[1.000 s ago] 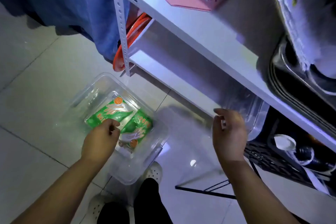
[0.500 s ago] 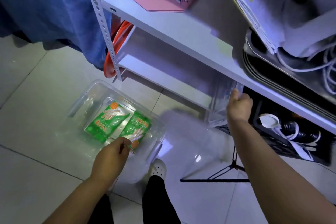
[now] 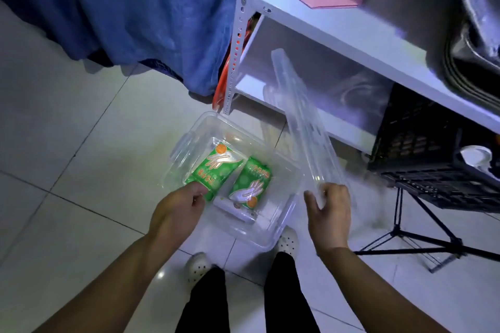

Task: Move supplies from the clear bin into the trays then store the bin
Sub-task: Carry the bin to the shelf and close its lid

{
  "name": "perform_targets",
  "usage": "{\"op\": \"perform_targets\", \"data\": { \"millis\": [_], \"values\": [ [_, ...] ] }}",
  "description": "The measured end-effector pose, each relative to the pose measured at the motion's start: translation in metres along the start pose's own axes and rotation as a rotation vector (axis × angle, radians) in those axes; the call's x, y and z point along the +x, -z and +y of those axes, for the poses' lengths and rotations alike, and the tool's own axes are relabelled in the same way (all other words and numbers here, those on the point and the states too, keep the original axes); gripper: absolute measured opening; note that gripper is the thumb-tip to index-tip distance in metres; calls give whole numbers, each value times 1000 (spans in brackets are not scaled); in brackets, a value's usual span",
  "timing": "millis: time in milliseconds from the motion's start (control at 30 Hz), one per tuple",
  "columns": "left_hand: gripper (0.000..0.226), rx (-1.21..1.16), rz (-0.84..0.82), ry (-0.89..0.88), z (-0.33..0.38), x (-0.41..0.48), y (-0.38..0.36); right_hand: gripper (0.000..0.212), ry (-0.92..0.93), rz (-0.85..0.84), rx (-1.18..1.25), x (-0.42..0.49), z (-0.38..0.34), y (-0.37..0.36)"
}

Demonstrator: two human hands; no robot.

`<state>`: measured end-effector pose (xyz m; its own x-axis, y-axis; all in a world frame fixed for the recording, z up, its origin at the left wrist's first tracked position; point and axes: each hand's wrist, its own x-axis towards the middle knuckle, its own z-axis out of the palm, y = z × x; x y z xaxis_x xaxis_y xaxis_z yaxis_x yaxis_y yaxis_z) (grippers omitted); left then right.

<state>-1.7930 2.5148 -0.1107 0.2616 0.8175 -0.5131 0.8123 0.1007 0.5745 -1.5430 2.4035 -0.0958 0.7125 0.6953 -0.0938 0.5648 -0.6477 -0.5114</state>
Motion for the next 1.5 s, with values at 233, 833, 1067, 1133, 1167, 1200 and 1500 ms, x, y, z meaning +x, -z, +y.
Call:
{"op": "perform_targets", "data": {
  "millis": [233, 833, 1067, 1133, 1167, 1200, 1500],
  "values": [
    [33, 134, 63, -136, -27, 17, 10, 28, 320, -138, -209, -50, 2, -54],
    [41, 848, -101, -773, -107, 98, -108, 39, 707, -359, -302, -57, 133, -189],
    [30, 901, -195, -785, -137, 99, -131, 21, 295, -238, -48, -46, 161, -203],
    [28, 903, -208, -794, -144, 91, -135, 24, -70, -76, 52, -42, 172, -200],
    [26, 890, -209, -790, -148, 89, -137, 28, -238, -44, 107, -40, 177, -198],
    [25, 866, -201, -786, -153, 88, -140, 31, -377, -51, 159, -39, 182, -198],
    [18, 662, 35, -792, -175, 87, -178, 71, -931, -449, 585, -19, 208, -220]
  ]
}}
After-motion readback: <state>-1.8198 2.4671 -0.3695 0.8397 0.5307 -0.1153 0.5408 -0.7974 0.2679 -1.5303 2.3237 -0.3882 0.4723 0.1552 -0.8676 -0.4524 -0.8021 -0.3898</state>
